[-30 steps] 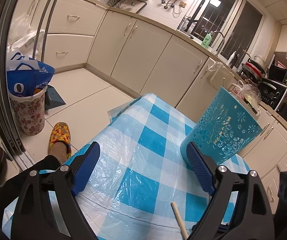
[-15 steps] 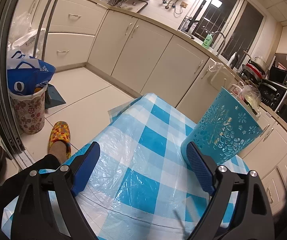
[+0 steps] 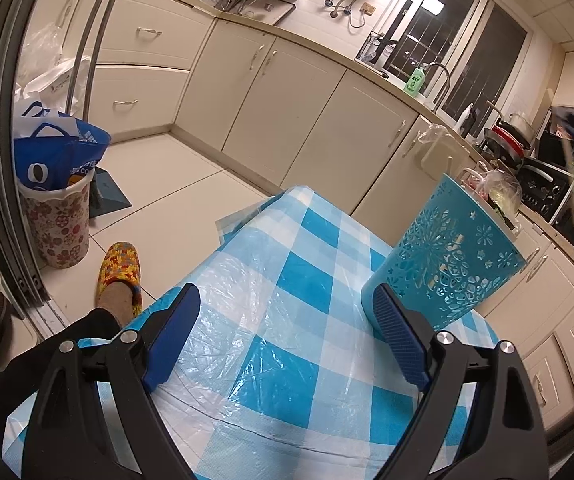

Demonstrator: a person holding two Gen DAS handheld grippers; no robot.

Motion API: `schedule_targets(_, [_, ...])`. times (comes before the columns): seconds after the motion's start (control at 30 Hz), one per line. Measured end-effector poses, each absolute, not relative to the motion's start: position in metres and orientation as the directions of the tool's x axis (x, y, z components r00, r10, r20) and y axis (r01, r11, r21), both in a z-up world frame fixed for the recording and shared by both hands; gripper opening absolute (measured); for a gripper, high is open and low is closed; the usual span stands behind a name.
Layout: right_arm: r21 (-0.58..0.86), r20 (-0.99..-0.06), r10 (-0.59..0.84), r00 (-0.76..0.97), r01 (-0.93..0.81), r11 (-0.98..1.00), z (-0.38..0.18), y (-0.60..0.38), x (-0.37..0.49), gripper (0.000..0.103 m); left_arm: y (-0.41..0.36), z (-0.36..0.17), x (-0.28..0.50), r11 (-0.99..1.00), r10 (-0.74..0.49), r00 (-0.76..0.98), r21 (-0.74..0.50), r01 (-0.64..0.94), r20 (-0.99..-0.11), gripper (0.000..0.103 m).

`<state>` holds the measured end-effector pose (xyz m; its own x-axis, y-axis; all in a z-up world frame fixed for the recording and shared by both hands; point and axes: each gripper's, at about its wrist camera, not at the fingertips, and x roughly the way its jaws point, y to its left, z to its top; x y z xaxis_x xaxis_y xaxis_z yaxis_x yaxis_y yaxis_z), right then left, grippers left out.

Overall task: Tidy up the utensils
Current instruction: 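Lift the chopstick with the right tool above the teal cup, then open the right tool to drop the chopstick into the teal cup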

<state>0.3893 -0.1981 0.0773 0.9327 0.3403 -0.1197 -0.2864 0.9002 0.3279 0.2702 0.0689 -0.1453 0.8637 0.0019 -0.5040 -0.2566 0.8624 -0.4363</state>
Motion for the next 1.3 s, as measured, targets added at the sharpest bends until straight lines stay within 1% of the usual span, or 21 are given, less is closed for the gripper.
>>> schedule_targets(0.1, [0.326,-0.146,0.289,0.946,-0.23,0.917,0.062,-0.192,0.416,0.006,0.069,-0.145,0.27,0.862,-0.001,0.865,-0.44,-0.254,-0.502,0.084])
schedule_targets(0.17, [0.306,-0.195,0.273,0.942,-0.206,0.93,0.049,-0.186,0.431,0.006,0.068,-0.145,0.27,0.861,-0.005,0.866,-0.443,-0.251,-0.501,0.084])
schedule_targets(0.23, [0.281,-0.255,0.281,0.925,-0.207,0.937,0.032,-0.178,0.44,0.007,0.068,-0.145,0.27,0.861,-0.009,0.866,-0.445,-0.248,-0.5,0.084])
schedule_targets(0.33, [0.277,-0.29,0.296,0.91,-0.217,0.936,0.017,-0.179,0.432,0.007,0.066,-0.145,0.271,0.862,-0.014,0.866,-0.445,-0.242,-0.499,0.084])
schedule_targets(0.4, [0.287,-0.304,0.309,0.901,-0.223,0.932,0.012,-0.183,0.422,0.012,0.067,-0.144,0.27,0.862,-0.015,0.866,-0.445,-0.242,-0.5,0.084])
schedule_targets(0.43, [0.293,-0.311,0.314,0.897,-0.224,0.93,0.01,-0.185,0.416,0.019,0.067,-0.144,0.27,0.862,-0.014,0.866,-0.445,-0.243,-0.499,0.084])
schedule_targets(0.47, [0.3,-0.315,0.318,0.894,-0.224,0.927,0.008,-0.188,0.413,0.024,0.067,-0.144,0.271,0.862,-0.013,0.866,-0.445,-0.244,-0.5,0.084])
schedule_targets(0.57, [0.323,-0.333,0.345,0.877,-0.238,0.916,-0.001,-0.198,0.375,0.027,0.066,-0.144,0.271,0.866,-0.008,0.864,-0.435,-0.246,-0.504,0.084])
schedule_targets(0.6, [0.326,-0.352,0.347,0.869,-0.234,0.916,-0.009,-0.204,0.356,0.027,0.065,-0.142,0.272,0.87,-0.005,0.863,-0.427,-0.245,-0.505,0.084])
schedule_targets(0.67, [0.332,-0.396,0.346,0.851,-0.219,0.918,-0.021,-0.21,0.33,0.034,0.061,-0.139,0.271,0.884,0.001,0.865,-0.403,-0.235,-0.502,0.084])
schedule_targets(0.73, [0.328,-0.465,0.327,0.823,-0.183,0.927,-0.042,-0.218,0.297,0.037,0.056,-0.134,0.268,0.901,0.006,0.863,-0.372,-0.225,-0.505,0.084])
schedule_targets(0.8, [0.312,-0.537,0.31,0.785,-0.157,0.937,-0.066,-0.223,0.268,0.037,0.05,-0.127,0.261,0.91,0.005,0.863,-0.355,-0.213,-0.506,0.085])
schedule_targets(0.93, [0.307,-0.621,0.282,0.731,-0.104,0.946,-0.098,-0.235,0.228,0.038,0.039,-0.112,0.246,0.933,0.009,0.861,-0.304,-0.19,-0.508,0.087])
schedule_targets(1.1, [0.32,-0.654,0.274,0.705,-0.071,0.945,-0.118,-0.245,0.2,0.038,0.027,-0.099,0.225,0.952,0.018,0.856,-0.254,-0.173,-0.516,0.088])
schedule_targets(1.3, [0.332,-0.672,0.28,0.686,-0.06,0.941,-0.123,-0.244,0.196,0.037,0.013,-0.091,0.201,0.971,0.033,0.855,-0.186,-0.15,-0.518,0.091])
